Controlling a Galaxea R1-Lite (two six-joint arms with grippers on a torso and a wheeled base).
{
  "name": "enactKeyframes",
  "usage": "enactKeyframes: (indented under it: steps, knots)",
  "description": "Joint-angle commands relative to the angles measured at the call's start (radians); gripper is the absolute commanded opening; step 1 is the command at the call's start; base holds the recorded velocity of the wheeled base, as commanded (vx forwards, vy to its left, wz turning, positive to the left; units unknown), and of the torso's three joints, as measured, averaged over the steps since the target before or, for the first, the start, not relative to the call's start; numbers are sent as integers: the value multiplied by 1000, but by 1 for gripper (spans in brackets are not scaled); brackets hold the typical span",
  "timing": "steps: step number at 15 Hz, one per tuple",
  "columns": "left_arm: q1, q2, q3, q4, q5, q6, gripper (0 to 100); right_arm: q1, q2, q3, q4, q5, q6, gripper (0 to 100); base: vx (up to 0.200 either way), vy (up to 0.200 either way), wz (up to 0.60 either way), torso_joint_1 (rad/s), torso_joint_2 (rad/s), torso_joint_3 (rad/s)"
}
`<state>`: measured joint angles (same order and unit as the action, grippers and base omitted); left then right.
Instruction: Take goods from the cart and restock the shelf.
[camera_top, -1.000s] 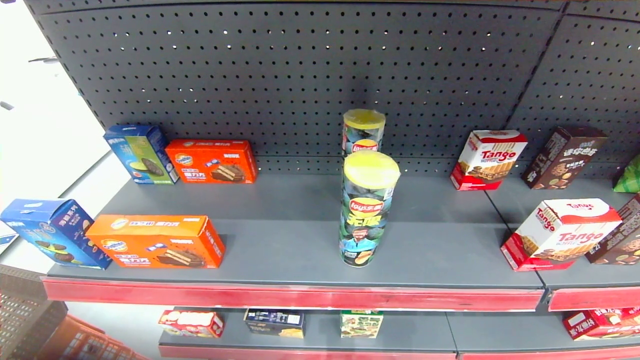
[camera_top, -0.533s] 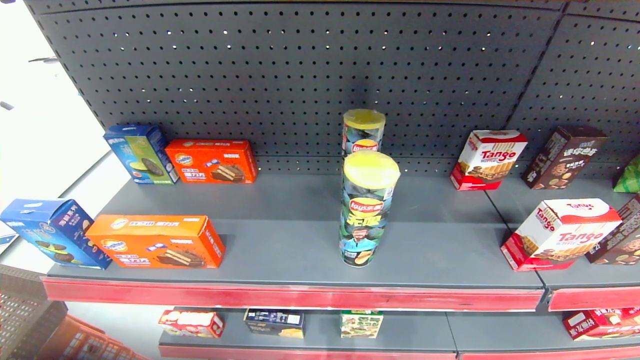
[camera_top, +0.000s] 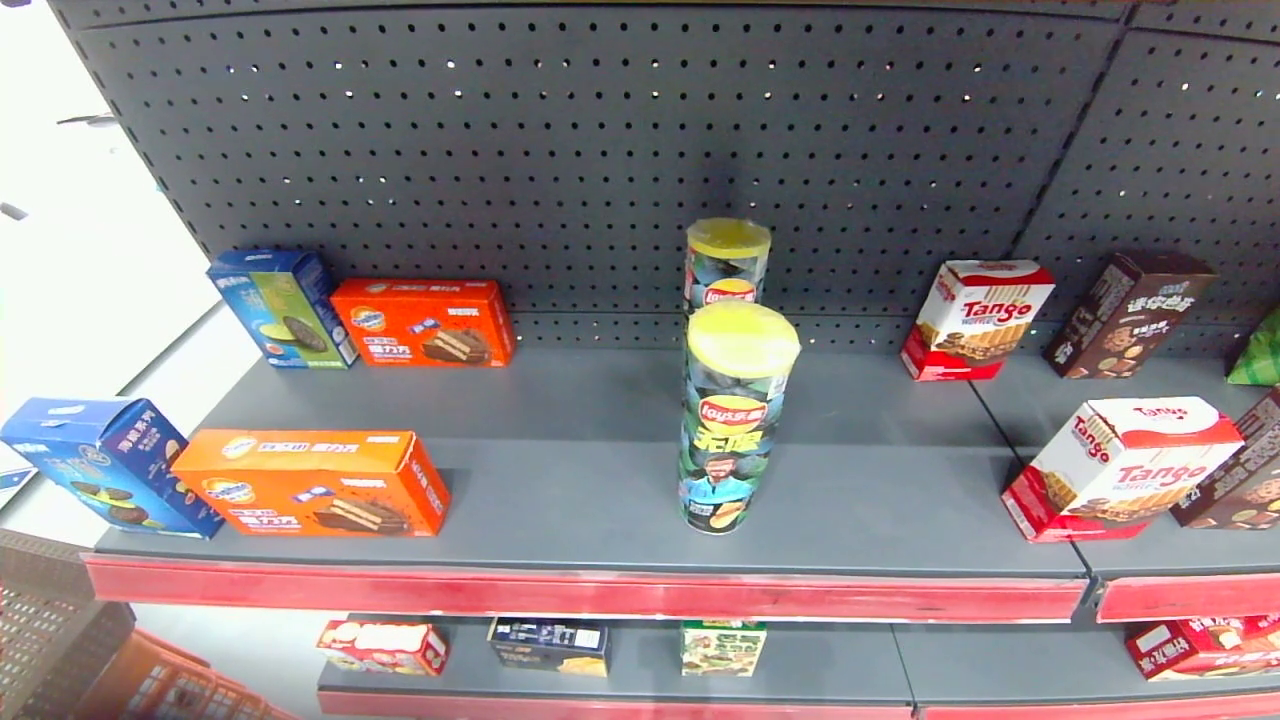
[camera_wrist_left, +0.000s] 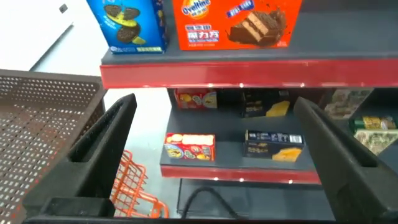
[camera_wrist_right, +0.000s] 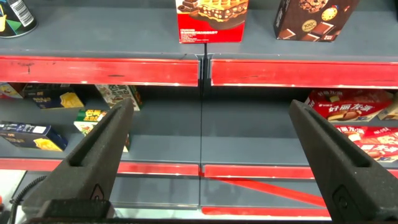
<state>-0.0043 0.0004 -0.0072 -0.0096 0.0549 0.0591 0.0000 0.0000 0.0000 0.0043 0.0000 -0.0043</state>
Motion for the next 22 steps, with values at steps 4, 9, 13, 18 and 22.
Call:
enactKeyframes:
  steps: [4,9,13,18,22]
  knots:
    - [-2,0,7,10,-12,-4,100,0,0,0,0,0,1,100,0,0,0,0,0,0]
    - [-2,0,7,10,-10,-30,100,0,0,0,0,0,0,100,0,0,0,0,0,0]
    - [-2,0,7,8,14,-61,100,0,0,0,0,0,0,100,0,0,0,0,0,0]
    - [-2,0,7,8,46,-74,100,0,0,0,0,0,0,100,-40,0,0,1,-2,-2]
    - [-2,0,7,8,43,-73,100,0,0,0,0,0,0,100,0,0,0,0,0,0]
